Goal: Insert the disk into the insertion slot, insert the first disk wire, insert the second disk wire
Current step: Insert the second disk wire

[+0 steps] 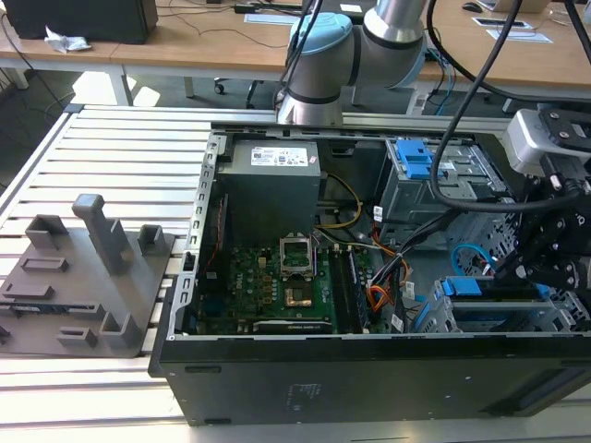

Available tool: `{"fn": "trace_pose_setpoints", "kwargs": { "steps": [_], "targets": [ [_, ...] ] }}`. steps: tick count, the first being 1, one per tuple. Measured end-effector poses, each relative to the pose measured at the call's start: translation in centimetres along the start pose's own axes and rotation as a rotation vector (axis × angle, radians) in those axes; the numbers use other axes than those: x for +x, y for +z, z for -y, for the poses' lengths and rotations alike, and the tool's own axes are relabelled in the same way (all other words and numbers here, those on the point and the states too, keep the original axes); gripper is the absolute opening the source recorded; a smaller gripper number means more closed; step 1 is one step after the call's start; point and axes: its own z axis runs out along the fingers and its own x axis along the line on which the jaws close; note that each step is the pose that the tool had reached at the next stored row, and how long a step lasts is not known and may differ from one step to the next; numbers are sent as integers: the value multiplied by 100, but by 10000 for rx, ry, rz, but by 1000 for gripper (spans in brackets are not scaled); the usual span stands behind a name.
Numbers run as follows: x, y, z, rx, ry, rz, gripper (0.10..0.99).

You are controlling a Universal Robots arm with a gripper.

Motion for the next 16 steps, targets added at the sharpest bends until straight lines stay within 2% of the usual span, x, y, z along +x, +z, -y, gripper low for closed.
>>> {"fn": "trace_pose_setpoints", "kwargs": {
  "steps": [3,12,13,14,16],
  "targets": [
    [10,0,-43,6,1,13,161],
    [12,-1,-44,14,80,25,161],
    [12,0,-44,13,80,27,173],
    [12,0,-44,13,80,29,235],
    [12,-13,-45,7,-3,23,235]
  ]
}}
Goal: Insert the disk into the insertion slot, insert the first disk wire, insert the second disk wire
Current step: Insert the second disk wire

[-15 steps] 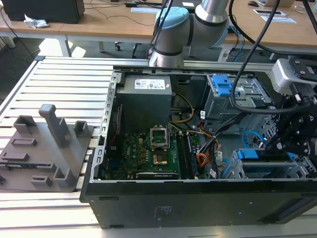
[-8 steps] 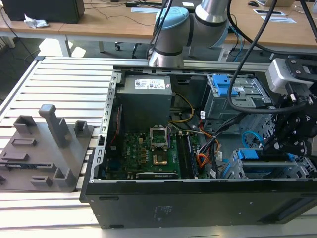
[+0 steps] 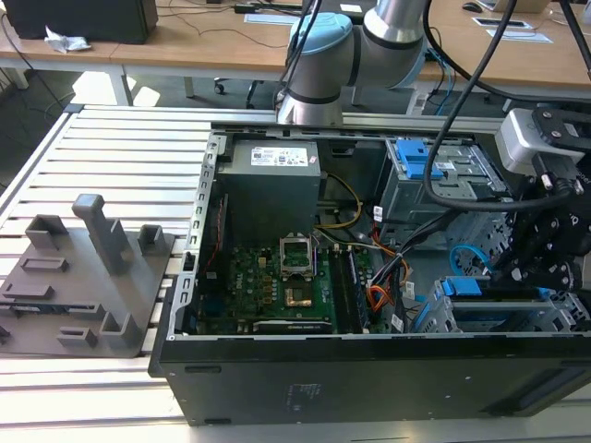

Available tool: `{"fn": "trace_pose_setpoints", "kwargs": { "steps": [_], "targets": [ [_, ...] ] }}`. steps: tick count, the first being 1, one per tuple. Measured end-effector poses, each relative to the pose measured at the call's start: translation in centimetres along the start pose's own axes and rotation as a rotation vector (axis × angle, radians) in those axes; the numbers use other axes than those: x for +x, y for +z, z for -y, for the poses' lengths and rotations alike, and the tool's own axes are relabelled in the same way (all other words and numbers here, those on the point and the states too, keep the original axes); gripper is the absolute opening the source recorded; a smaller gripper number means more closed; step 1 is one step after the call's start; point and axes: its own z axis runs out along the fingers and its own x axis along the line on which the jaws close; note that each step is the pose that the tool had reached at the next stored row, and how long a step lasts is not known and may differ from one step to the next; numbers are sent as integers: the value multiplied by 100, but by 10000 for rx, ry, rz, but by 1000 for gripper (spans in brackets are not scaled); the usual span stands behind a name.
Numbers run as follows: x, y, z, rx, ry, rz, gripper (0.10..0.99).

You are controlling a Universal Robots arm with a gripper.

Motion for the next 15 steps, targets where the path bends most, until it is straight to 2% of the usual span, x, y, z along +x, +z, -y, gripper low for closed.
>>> {"fn": "trace_pose_setpoints", "kwargs": {
  "steps": [3,6,7,11,13,15],
  "targets": [
    [-1,-13,-2,-48,-453,1,235],
    [-2,-13,-3,-123,-967,124,235],
    [-2,-11,-3,-152,-1217,132,235],
    [-1,-11,-3,-293,-2513,84,235],
    [-1,-10,-3,-331,-2875,66,235],
    [-1,-10,-3,-399,-3511,35,235]
  ]
}}
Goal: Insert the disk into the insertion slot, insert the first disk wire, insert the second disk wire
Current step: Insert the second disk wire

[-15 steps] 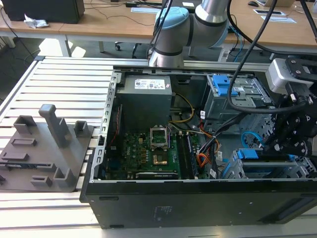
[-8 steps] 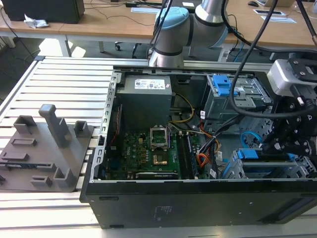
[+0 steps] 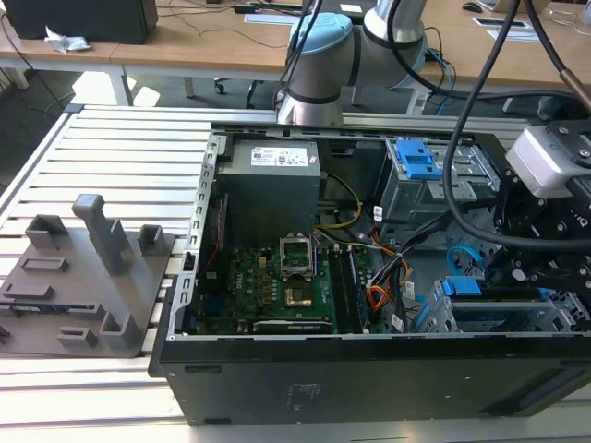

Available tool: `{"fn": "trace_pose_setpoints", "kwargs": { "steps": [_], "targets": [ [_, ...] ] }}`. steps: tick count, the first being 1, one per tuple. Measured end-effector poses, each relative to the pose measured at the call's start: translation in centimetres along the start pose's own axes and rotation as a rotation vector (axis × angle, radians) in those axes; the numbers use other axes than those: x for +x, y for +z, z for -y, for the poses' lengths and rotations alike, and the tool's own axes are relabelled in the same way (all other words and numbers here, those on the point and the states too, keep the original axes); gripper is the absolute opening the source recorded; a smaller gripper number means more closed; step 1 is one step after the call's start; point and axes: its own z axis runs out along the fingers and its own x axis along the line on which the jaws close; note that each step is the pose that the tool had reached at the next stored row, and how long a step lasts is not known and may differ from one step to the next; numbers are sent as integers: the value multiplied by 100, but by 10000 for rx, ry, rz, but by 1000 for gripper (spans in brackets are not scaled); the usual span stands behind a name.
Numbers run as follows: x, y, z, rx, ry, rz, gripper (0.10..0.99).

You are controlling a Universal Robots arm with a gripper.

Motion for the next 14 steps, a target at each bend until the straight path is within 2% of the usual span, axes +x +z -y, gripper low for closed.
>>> {"fn": "trace_pose_setpoints", "kwargs": {
  "steps": [4,8,9,10,14],
  "targets": [
    [1,6,-2,-99,-837,-43,235],
    [1,6,-2,-102,-867,-44,235],
    [1,6,-2,-102,-868,-44,224],
    [1,6,-2,-103,-867,-45,161],
    [1,6,-2,-102,-867,-46,161]
  ]
}}
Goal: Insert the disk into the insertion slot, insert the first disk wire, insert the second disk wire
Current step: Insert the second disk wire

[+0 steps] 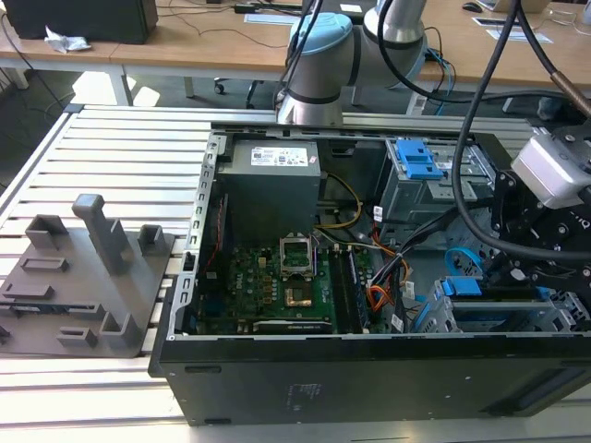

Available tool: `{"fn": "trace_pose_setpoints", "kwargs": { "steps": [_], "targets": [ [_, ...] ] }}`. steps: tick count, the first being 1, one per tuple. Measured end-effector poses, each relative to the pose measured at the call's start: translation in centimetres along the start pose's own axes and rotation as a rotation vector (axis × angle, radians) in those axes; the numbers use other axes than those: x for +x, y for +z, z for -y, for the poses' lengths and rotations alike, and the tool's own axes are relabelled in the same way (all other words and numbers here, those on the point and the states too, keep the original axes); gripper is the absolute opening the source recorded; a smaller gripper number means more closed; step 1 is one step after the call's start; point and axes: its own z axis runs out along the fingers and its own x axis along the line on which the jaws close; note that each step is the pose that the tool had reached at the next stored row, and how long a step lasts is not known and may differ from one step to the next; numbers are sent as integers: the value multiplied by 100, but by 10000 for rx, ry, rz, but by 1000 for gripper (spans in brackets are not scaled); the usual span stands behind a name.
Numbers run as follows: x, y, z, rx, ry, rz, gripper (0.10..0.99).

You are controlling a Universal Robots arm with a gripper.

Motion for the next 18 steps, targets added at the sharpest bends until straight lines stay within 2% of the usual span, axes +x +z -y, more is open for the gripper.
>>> {"fn": "trace_pose_setpoints", "kwargs": {
  "steps": [1,3,5,10,18],
  "targets": [
    [5,0,-1,-1,-1,-1,161],
    [87,-5,-23,-22,6,-85,161],
    [113,3,-29,-35,51,-148,161],
    [118,33,-18,63,957,-105,161],
    [122,33,6,183,2111,-74,161]
  ]
}}
